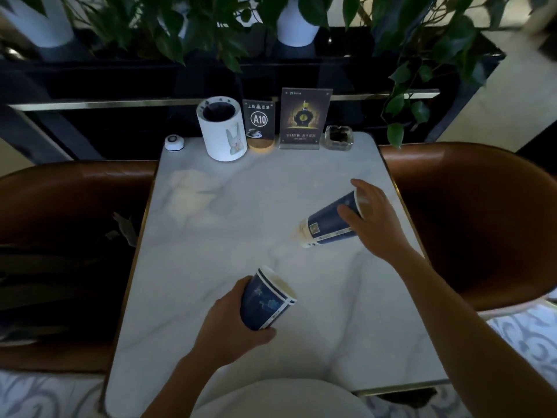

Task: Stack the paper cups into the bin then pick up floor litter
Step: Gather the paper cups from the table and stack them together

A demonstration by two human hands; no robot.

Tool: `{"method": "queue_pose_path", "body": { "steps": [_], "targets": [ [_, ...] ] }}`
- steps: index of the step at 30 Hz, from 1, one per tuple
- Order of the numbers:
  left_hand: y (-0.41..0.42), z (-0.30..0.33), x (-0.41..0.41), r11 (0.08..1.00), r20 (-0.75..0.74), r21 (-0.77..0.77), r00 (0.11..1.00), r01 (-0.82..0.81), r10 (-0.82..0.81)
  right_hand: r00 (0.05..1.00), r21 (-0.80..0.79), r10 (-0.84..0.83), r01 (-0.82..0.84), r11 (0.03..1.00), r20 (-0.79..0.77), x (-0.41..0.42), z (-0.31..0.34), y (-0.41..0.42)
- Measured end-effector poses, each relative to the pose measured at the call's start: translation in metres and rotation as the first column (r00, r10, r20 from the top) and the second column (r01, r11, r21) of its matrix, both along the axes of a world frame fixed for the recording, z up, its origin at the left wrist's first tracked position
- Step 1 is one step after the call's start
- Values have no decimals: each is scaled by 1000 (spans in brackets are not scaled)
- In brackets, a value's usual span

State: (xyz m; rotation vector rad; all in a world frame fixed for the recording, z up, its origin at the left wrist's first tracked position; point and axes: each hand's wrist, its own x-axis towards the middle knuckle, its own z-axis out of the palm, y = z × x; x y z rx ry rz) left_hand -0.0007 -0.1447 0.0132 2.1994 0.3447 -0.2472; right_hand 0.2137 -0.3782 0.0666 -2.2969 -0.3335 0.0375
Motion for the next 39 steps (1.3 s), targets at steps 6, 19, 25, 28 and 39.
{"method": "queue_pose_path", "body": {
  "steps": [6, 19, 25, 28, 39],
  "targets": [
    [-1, -2, -11, 1000, 24, -4, 1000, -15, 15, 992, 272, 10, 24, 962, -123, -53, 2, 2],
    [-3, 4, -14, 998, 10, -52, 1000, 28, -28, 924, 410, 233, -94, 907, -302, -99, 2, 8],
    [-9, 7, -10, 994, 11, -72, 997, 80, -79, 886, 355, 315, -190, 915, -339, -113, -1, 23],
    [-16, 10, -7, 991, 9, -96, 995, 96, -96, 827, 356, 402, -266, 896, -393, -135, -12, 41],
    [-23, 12, -10, 988, -23, -104, 992, 117, -120, 843, 271, 404, -322, 907, -354, -151, -16, 42]
  ]
}}
